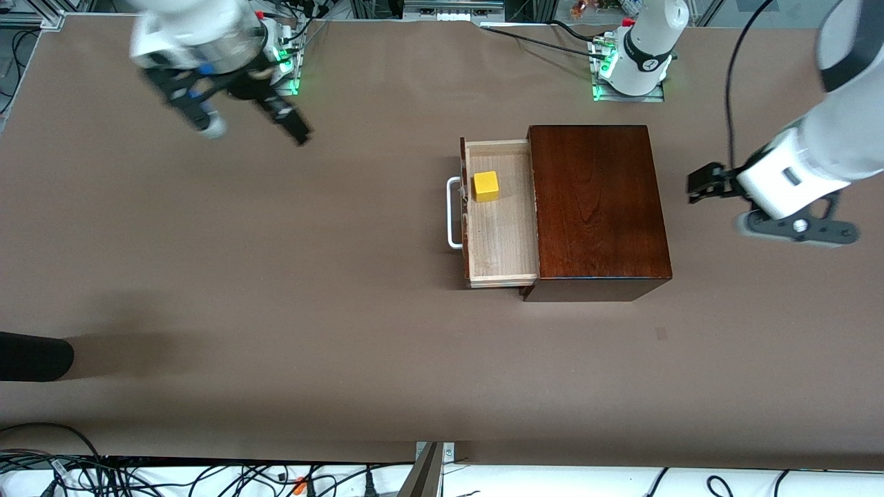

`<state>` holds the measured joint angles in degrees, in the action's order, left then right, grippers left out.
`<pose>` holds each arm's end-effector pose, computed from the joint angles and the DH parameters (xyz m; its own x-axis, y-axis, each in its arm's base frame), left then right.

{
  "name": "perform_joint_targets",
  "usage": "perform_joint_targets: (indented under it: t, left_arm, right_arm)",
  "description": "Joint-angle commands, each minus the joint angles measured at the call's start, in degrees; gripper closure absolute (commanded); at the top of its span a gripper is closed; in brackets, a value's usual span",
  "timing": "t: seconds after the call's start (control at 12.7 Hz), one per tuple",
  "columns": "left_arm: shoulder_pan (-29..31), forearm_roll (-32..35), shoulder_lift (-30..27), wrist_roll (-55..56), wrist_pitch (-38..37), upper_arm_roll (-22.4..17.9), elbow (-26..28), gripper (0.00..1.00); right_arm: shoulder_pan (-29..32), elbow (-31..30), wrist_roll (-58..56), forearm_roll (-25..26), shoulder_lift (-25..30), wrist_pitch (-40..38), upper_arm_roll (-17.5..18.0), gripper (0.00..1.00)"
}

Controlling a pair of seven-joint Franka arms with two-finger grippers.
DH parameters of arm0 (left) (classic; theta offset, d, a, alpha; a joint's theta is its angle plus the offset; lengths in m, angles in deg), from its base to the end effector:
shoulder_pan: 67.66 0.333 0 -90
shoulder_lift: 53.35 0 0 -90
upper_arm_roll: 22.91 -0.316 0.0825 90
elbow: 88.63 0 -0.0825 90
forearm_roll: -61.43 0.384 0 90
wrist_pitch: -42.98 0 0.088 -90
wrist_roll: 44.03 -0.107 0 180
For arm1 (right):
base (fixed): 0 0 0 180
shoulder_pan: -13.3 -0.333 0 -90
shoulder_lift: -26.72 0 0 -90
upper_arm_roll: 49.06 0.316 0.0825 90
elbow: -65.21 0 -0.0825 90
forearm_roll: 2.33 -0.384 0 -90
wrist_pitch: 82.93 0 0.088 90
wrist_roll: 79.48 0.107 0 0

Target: Open drawer, take yellow block, close drawer

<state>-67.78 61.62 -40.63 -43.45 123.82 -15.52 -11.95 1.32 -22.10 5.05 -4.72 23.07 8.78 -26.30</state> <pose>0.5999 -0.0694 0.5917 0.9818 -0.1198 -0.1473 -0.1176 -0.9928 0.0235 0.4749 0.3256 0.6163 0.6435 -0.7628 -0.0643 -0.7651 -0.6434 -0.0242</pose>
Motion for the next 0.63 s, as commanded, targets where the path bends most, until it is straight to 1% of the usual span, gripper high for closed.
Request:
perform_joint_targets:
  t: [0.0, 0.08, 0.16, 0.24, 0.47, 0.55]
  left_arm:
    - [-3.30, -7.64, -10.85, -5.58, 7.03, -8.52, 15.91, 0.00]
    - [-3.31, -5.57, -12.70, -5.60, 8.71, -8.45, 18.48, 0.00]
    - [-3.39, -1.89, -13.41, -5.25, 8.98, -8.36, 18.85, 0.00]
    - [-3.31, 0.06, -13.33, -4.37, 9.16, -7.93, 18.77, 0.00]
    - [-2.60, -0.19, -14.11, 0.99, 11.70, -7.83, 19.64, 0.00]
    - [-2.52, 0.25, -14.29, 0.91, 12.93, -7.83, 19.73, 0.00]
  right_arm:
    - [-8.46, 1.44, 24.80, 0.02, -4.77, 6.00, 0.62, 0.00]
    - [-12.07, 1.53, 33.08, 0.46, -6.79, 8.72, 0.53, 0.00]
    - [-14.63, 1.71, 40.73, 0.90, -8.55, 12.14, 0.53, 0.00]
    - [-16.74, 1.97, 46.72, 1.34, -10.57, 14.87, 0.53, 0.00]
    - [-20.36, 2.15, 59.67, 2.74, -15.67, 23.40, 0.36, 0.00]
    - [-21.24, 2.15, 62.92, 4.31, -17.34, 25.69, 0.35, 0.00]
